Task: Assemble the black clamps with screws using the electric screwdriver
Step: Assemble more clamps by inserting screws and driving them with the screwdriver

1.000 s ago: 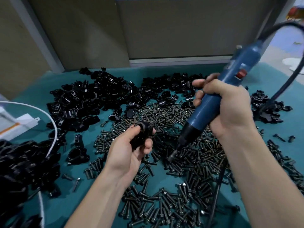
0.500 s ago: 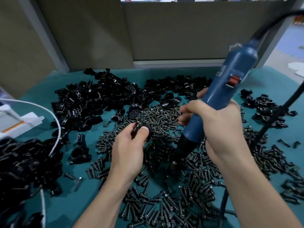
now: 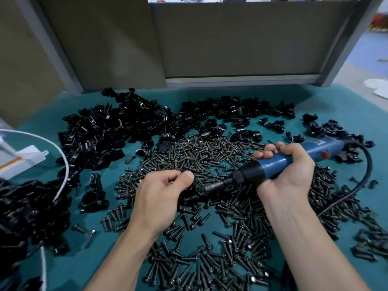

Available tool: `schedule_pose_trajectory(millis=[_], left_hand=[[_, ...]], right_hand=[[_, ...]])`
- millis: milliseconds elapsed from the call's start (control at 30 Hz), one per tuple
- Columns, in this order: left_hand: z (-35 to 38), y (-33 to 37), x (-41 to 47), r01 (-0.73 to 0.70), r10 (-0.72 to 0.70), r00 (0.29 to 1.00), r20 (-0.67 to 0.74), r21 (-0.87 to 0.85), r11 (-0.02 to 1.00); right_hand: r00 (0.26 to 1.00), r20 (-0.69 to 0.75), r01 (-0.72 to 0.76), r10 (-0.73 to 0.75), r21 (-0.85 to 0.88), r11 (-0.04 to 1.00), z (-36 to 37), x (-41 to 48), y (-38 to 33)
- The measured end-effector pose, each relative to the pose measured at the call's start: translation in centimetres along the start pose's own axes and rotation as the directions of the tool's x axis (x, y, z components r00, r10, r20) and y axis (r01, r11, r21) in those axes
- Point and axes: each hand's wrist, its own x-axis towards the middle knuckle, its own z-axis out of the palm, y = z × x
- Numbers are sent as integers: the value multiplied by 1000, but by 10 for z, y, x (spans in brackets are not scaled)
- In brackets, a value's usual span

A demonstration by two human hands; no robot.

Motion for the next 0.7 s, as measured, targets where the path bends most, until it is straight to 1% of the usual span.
schedule_pose_trajectory(millis=[133,267,533,633,700], left_hand=[[1,-4,2,-4,3,1000,-30,-13,1000],[4,-5,0,-30,30,1000,-3,10,1000],[3,-2,-2,-39,39,999,-14,29,999],[3,0,-4,-70,72,997,-28,60,996],[3,1,-4,-64,65,998,-24,70,996]], right_hand=[[1000,-10,13,-12,32,999,-2,3,-2],[1000,-5,14,-13,12,1000,-1,0,-1],[998,16,63,-63,1,998,0,-2,1],[998,17,61,-61,13,998,-1,-1,0],[999,20,44,-44,21,999,-1,-2,0]])
